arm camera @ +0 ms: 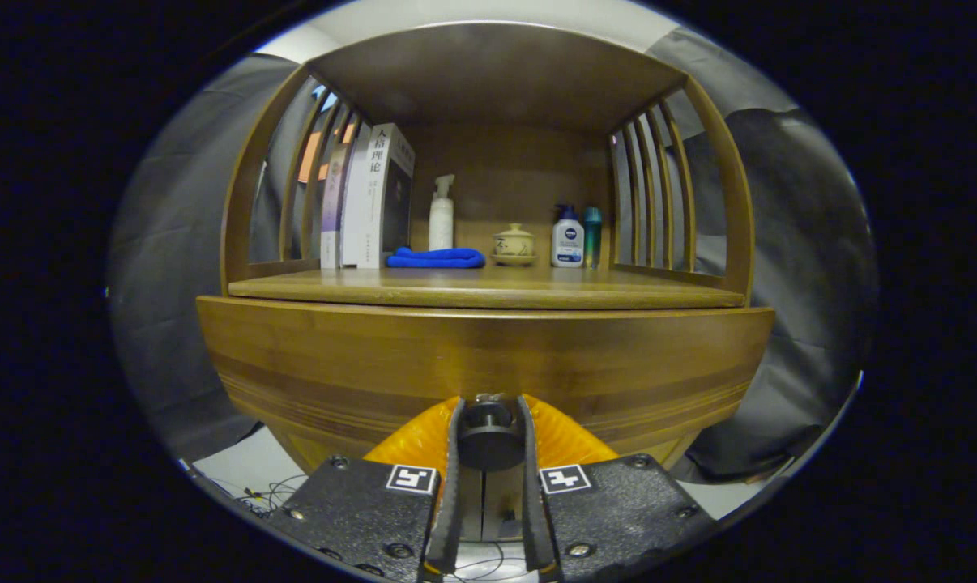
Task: Pull open the drawer, take out the items inside it, and place them on the countertop above the cabinet.
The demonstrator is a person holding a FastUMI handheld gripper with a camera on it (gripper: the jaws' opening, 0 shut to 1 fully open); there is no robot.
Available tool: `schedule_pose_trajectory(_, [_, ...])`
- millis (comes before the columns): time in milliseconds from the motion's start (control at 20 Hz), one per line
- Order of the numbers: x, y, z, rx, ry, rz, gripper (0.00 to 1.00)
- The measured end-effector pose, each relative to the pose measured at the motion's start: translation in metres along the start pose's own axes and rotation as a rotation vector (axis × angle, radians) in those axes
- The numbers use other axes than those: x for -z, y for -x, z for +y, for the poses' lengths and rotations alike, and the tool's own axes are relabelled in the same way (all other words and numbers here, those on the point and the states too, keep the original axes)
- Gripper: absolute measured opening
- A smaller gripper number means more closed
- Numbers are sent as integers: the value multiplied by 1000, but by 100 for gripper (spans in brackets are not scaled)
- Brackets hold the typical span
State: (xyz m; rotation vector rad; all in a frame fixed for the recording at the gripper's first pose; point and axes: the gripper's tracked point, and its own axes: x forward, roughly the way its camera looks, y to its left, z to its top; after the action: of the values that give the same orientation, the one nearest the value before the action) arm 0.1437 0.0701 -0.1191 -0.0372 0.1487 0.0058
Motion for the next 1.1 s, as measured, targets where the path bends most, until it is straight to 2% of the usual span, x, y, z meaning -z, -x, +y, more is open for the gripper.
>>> schedule_pose_trajectory(650, [16,76,-2,-18,-7,4,33])
schedule_pose_trajectory(1100, [24,109,-4,-23,12,4,33])
